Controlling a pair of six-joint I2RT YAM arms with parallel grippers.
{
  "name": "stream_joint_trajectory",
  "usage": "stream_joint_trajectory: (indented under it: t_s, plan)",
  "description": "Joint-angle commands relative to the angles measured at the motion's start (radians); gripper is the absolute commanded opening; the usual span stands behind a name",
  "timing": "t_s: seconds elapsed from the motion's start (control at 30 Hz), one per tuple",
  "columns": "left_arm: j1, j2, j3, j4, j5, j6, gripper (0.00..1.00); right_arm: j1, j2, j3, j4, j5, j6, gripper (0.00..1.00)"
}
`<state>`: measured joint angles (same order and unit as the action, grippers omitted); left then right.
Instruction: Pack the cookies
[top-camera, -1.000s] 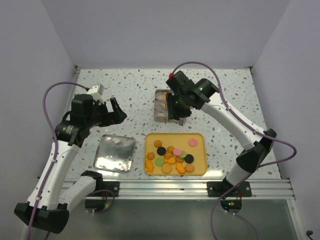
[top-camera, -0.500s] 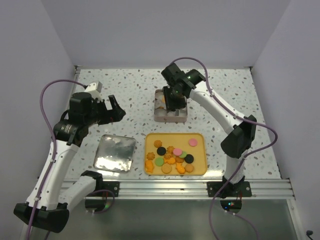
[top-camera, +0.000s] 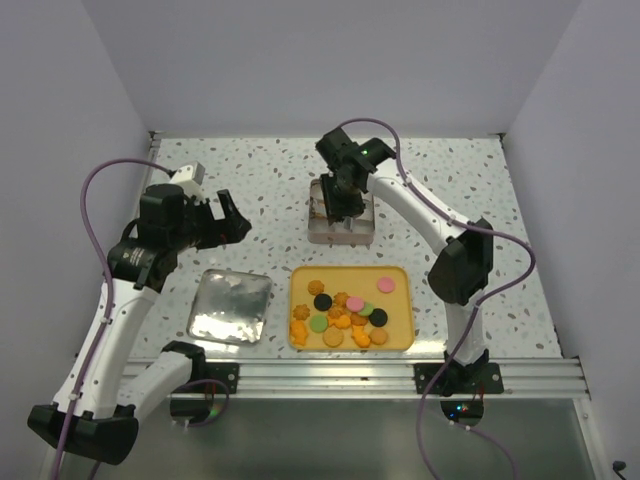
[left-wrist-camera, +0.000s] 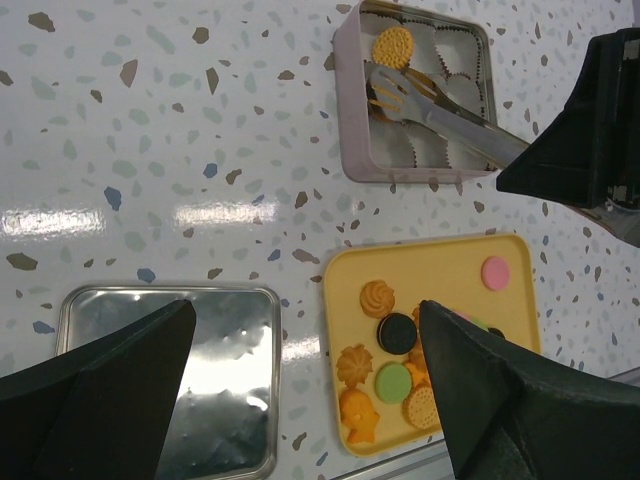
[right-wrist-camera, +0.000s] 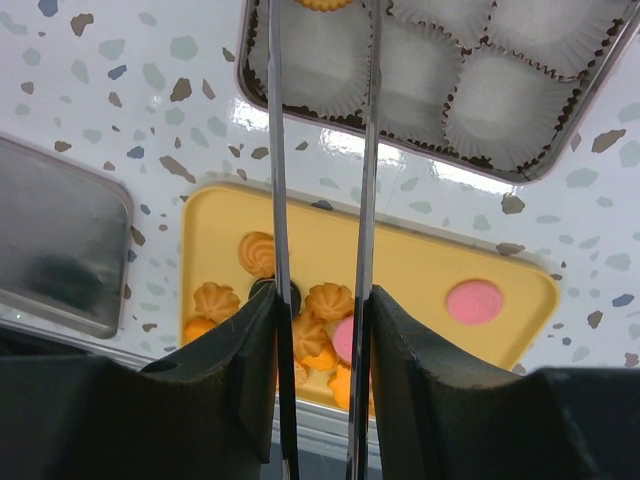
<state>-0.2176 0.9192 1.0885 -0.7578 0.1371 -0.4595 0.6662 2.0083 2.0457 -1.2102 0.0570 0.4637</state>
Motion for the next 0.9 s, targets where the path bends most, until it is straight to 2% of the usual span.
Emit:
stream_joint_trajectory:
  t_s: [0.0,0.57,0.87]
  plan:
    - [-0.005,0.001,0.037,0.003,-0.001,0.019,1.00,-0.010,0.007,0.060,0.032,-0.011,-0.025,0.38]
    - [-0.005,0.013,0.034,0.006,0.006,0.018,1.00,-0.033,0.018,0.041,0.066,-0.028,-0.022,0.44]
    - [-0.005,0.012,0.034,0.006,0.001,0.016,1.00,-0.036,-0.006,0.008,0.075,-0.028,-0.025,0.56]
